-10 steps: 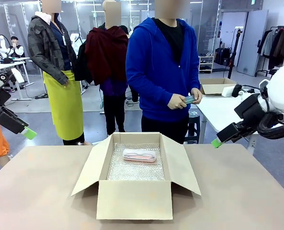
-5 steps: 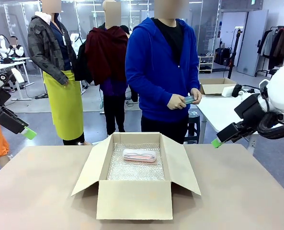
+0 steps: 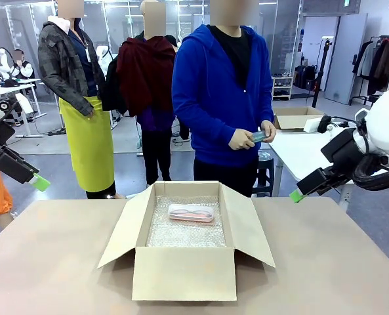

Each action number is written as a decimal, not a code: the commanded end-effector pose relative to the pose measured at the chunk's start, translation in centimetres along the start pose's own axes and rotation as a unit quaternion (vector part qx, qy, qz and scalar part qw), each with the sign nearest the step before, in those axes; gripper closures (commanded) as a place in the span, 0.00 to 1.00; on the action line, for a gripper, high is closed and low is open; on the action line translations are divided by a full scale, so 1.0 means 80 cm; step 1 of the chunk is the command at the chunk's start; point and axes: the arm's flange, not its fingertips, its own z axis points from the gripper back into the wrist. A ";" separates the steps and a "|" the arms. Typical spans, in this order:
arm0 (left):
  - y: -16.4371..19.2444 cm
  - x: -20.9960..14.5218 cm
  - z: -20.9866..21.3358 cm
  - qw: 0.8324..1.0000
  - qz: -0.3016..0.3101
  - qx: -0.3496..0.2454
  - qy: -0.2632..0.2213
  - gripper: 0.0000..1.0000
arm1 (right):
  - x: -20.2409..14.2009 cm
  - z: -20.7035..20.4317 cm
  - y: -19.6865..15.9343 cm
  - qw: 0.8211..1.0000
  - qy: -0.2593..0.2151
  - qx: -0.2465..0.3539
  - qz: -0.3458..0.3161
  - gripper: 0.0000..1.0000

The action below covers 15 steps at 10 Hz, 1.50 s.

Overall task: Pack the glasses set securely to prepare it for shipping.
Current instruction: Put the Glasses case from the right side of the table into the Package Box.

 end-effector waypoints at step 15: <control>0.002 0.000 0.003 1.000 -0.006 -0.008 -0.008 0.00 | 0.001 -0.003 -0.001 1.000 -0.003 -0.004 0.002 0.00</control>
